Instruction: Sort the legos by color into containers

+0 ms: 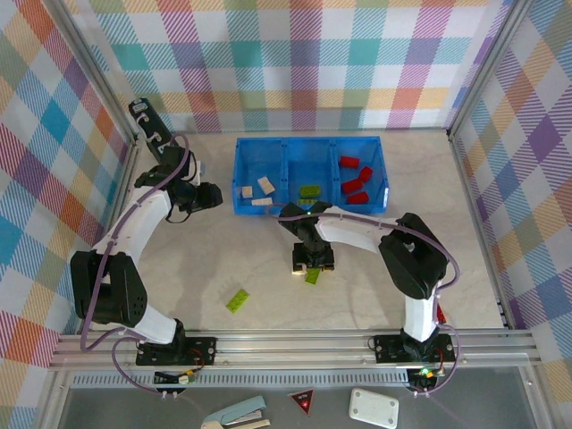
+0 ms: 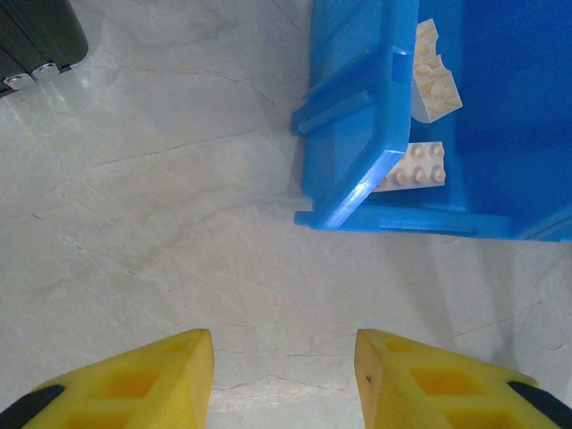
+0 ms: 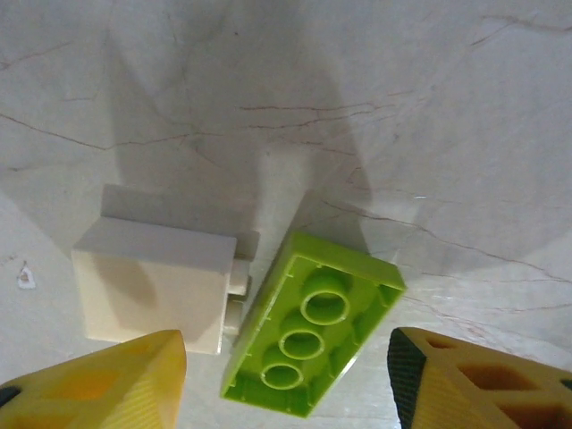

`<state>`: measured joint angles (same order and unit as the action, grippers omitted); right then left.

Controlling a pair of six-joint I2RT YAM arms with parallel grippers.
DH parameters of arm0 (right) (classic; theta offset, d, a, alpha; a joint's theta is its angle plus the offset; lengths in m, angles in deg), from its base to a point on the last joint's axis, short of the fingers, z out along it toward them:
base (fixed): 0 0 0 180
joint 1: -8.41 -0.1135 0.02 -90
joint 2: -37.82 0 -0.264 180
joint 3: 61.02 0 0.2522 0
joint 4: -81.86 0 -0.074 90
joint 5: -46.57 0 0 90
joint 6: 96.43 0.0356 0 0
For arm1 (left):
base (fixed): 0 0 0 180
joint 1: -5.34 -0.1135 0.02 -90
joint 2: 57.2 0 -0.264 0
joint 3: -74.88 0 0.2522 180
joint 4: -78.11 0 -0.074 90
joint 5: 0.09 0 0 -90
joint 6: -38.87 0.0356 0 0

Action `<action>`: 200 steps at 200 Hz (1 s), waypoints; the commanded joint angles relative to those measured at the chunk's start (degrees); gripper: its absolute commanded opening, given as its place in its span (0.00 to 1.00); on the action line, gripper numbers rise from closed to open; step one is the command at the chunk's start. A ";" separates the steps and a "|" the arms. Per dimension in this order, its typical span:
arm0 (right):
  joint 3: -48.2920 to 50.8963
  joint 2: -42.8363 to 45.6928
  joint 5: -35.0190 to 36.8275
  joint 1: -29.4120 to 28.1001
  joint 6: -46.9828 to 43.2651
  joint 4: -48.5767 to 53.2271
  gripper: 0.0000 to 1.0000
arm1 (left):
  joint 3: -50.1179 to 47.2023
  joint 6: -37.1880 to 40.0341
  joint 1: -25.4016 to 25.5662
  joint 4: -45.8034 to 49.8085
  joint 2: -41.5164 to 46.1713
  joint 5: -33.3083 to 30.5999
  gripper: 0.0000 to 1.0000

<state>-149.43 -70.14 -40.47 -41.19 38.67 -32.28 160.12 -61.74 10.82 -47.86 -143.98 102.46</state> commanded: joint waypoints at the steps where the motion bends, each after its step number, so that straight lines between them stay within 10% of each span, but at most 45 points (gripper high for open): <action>1: 0.50 -0.52 -1.27 -0.60 3.81 -0.86 0.63 | 0.45 1.14 -0.64 -0.09 0.30 0.45 0.46; 200: 5.99 5.10 2.54 -1.19 4.17 2.54 0.59 | 0.36 1.12 -0.64 -0.17 0.05 0.63 0.46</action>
<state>-144.84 -67.19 -39.18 -41.91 41.73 -32.33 160.12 -61.74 10.82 -47.84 -143.98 102.48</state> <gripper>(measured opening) 0.586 0.457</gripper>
